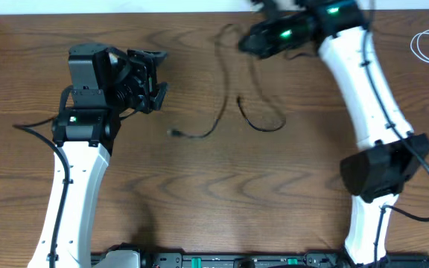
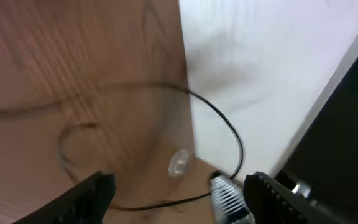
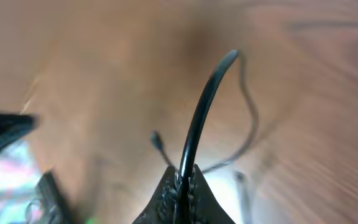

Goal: Untangle cables

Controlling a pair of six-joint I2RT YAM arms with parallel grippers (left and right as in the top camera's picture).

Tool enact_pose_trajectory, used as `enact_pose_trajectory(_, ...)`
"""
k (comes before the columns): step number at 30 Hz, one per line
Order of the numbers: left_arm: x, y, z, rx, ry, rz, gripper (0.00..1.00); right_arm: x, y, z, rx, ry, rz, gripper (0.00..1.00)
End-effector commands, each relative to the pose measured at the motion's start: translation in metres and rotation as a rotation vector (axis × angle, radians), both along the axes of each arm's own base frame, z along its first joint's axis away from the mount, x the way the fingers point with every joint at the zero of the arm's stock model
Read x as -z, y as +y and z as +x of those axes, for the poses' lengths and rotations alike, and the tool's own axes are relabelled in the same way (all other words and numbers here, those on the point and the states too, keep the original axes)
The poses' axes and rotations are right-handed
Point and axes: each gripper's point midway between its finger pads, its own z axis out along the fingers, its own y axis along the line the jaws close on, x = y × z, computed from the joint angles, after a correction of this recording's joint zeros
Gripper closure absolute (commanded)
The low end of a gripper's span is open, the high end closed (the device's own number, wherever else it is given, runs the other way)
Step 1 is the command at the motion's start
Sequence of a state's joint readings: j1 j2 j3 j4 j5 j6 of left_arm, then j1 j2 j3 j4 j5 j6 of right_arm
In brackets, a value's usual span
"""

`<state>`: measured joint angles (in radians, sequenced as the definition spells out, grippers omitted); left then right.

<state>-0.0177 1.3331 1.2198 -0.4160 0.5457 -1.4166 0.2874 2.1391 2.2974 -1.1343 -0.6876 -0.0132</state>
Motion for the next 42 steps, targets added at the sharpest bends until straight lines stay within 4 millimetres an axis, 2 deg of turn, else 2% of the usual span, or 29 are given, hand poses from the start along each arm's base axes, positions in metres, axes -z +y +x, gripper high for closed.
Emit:
enact_pose_trajectory(1,0.0,0.002,-0.004,0.201,-0.188,0.304,0.28,-0.053,-0.097,0.033,0.304,-0.095,-0.052,0.99)
enact_pose_trajectory(3,0.005,0.002,-0.008,0.255,-0.207,0.369,0.28,-0.076,-0.134,0.036,0.402,-0.127,-0.052,0.99)
enact_pose_trajectory(5,0.01,0.002,-0.011,0.293,-0.213,0.411,0.28,-0.105,-0.181,0.033,0.526,-0.173,-0.056,0.99)
enact_pose_trajectory(6,0.011,0.002,-0.013,0.302,-0.211,0.418,0.28,-0.119,-0.208,0.028,0.601,-0.193,-0.067,0.99)
enact_pose_trajectory(8,0.015,0.002,-0.016,0.311,-0.193,0.421,0.28,-0.136,-0.25,0.016,0.725,-0.218,-0.102,0.99)
enact_pose_trajectory(11,0.016,0.002,-0.016,0.312,-0.189,0.42,0.28,-0.147,-0.3,-0.008,0.877,-0.213,-0.16,0.99)
enact_pose_trajectory(15,0.016,0.002,-0.016,0.312,-0.189,0.42,0.28,-0.143,-0.348,-0.03,0.987,-0.183,-0.232,0.99)
enact_pose_trajectory(17,0.016,0.002,-0.016,0.312,-0.189,0.42,0.28,-0.136,-0.362,-0.031,1.0,-0.166,-0.25,0.99)
enact_pose_trajectory(21,0.016,0.002,-0.016,0.312,-0.189,0.42,0.28,-0.111,-0.371,-0.02,0.984,-0.117,-0.277,0.99)
enact_pose_trajectory(25,0.016,0.002,-0.016,0.311,-0.189,0.42,0.28,-0.067,-0.393,-0.001,1.019,-0.027,-0.355,0.99)
enact_pose_trajectory(33,0.016,0.002,-0.016,0.312,-0.189,0.42,0.28,0.032,-0.453,0.016,1.271,0.223,-0.528,0.99)
enact_pose_trajectory(35,0.016,0.002,-0.016,0.311,-0.189,0.42,0.28,0.056,-0.461,0.027,1.274,0.244,-0.535,0.82)
enact_pose_trajectory(36,0.016,0.002,-0.016,0.312,-0.189,0.42,0.28,0.069,-0.463,0.034,1.262,0.252,-0.538,0.43)
enact_pose_trajectory(37,0.016,0.002,-0.016,0.312,-0.189,0.42,0.28,0.077,-0.462,0.038,1.249,0.258,-0.536,0.15)
enact_pose_trajectory(38,0.016,0.002,-0.016,0.311,-0.189,0.42,0.28,0.081,-0.461,0.04,1.238,0.265,-0.529,0.02)
enact_pose_trajectory(40,0.016,0.002,-0.016,0.311,-0.189,0.42,0.28,0.087,-0.454,0.043,1.208,0.281,-0.49,0.01)
enact_pose_trajectory(41,0.016,0.002,-0.016,0.312,-0.189,0.42,0.28,0.082,-0.442,0.047,1.151,0.263,-0.444,0.01)
enact_pose_trajectory(42,0.016,0.002,-0.016,0.311,-0.189,0.42,0.28,0.079,-0.44,0.048,1.141,0.259,-0.433,0.01)
